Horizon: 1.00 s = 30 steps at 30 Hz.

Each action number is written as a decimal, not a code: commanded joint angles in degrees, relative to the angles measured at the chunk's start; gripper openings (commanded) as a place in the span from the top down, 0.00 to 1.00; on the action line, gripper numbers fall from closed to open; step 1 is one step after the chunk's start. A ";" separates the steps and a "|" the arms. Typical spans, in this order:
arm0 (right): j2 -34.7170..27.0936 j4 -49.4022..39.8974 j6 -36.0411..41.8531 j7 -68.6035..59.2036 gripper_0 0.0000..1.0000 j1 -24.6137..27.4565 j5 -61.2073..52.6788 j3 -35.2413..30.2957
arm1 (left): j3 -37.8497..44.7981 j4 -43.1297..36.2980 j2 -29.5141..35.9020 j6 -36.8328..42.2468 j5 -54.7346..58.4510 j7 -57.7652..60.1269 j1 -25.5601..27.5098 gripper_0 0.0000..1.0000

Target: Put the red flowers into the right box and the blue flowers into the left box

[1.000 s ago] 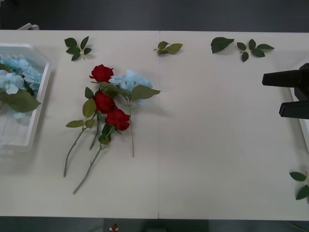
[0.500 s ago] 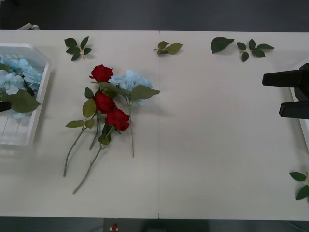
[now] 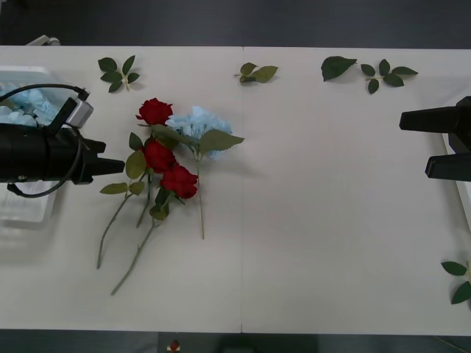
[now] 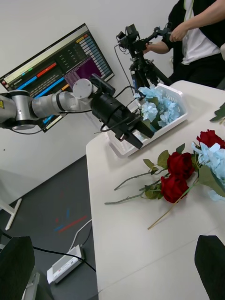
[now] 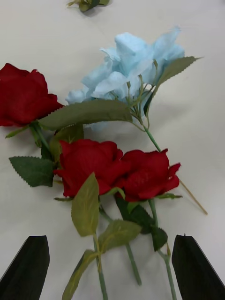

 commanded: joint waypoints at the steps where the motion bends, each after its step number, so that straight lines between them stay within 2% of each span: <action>1: -1.59 -0.38 0.18 1.71 0.00 -0.32 -0.86 -0.30 | 0.75 0.23 -1.71 -0.34 -6.02 1.01 -1.56 0.24; 7: -1.59 -0.38 0.27 1.89 0.00 -0.32 -0.86 -0.30 | -0.74 0.41 -2.76 -0.25 -13.66 2.06 -1.65 0.24; 17: -1.59 -0.38 0.62 2.06 0.00 -0.32 -0.95 -0.30 | -1.36 2.43 -9.53 -0.25 -26.58 2.50 -1.73 0.25; 30: -1.59 -0.38 0.80 2.24 0.00 -0.32 -0.95 -0.30 | -1.27 3.66 -11.64 -0.34 -29.75 3.56 -2.26 0.25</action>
